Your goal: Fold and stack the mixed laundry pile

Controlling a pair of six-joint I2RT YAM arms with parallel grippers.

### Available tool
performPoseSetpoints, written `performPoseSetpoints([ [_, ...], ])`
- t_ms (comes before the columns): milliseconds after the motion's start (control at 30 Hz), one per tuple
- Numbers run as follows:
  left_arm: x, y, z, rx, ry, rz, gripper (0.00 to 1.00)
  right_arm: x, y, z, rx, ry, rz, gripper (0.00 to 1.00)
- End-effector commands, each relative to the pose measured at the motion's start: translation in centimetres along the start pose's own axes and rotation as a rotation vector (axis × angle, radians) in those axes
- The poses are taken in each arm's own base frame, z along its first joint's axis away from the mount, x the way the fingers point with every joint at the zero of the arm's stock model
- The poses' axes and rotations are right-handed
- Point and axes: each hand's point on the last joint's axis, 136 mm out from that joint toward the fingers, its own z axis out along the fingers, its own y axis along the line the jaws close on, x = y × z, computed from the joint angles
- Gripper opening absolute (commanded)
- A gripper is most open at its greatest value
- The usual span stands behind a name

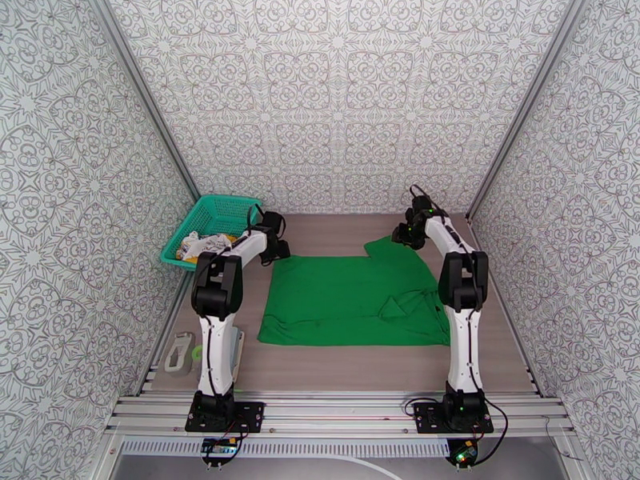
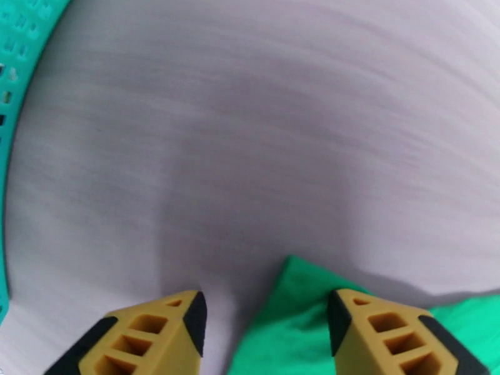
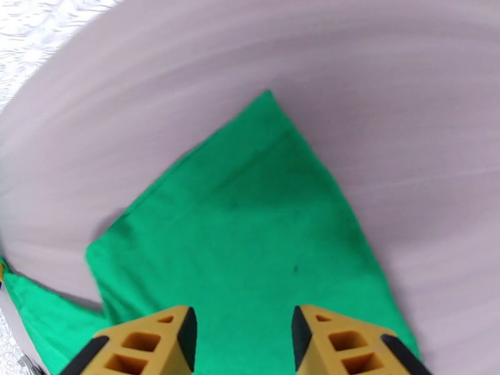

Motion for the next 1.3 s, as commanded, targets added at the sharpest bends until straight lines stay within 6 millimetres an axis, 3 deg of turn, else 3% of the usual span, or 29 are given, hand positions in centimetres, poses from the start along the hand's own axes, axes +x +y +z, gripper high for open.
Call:
performPoseSetpoints([
  [0, 0.8, 0.5, 1.4, 0.000, 0.050, -0.042, 0.53, 1.0, -1.7, 1.5, 0.019, 0.067, 0.076, 0.45],
  [167, 0.9, 2.8, 1.6, -0.041, 0.063, -0.107, 0.52, 0.7, -4.7, 2.4, 0.046, 0.068, 0.154, 0.46],
  [300, 0.7, 3.0, 1.4, -0.029, 0.063, -0.114, 0.51, 0.0, -6.4, 2.4, 0.049, 0.059, 0.191, 0.46],
  [400, -0.2, 2.3, 0.6, 0.003, 0.041, -0.106, 0.52, -1.0, -5.9, 1.5, 0.018, 0.044, 0.186, 0.47],
  [500, -1.4, 1.5, -0.8, 0.029, 0.007, -0.098, 0.55, -2.1, -4.1, -0.2, -0.057, 0.018, 0.169, 0.48],
  [700, -3.3, -1.6, -2.9, 0.122, -0.054, -0.032, 0.64, -3.4, -2.6, -3.2, -0.100, -0.048, 0.116, 0.54],
  [833, -3.3, -1.6, -1.6, 0.090, -0.030, -0.008, 0.65, -3.6, -3.7, -3.2, -0.033, -0.062, 0.048, 0.56],
  [1133, -2.3, -2.9, 0.9, 0.074, 0.029, 0.066, 0.65, -3.5, -6.5, -0.3, 0.094, -0.031, -0.038, 0.54],
  [1267, -1.3, -2.7, 2.0, 0.050, 0.060, 0.081, 0.65, -3.7, -6.2, 0.5, 0.093, -0.034, -0.077, 0.55],
])
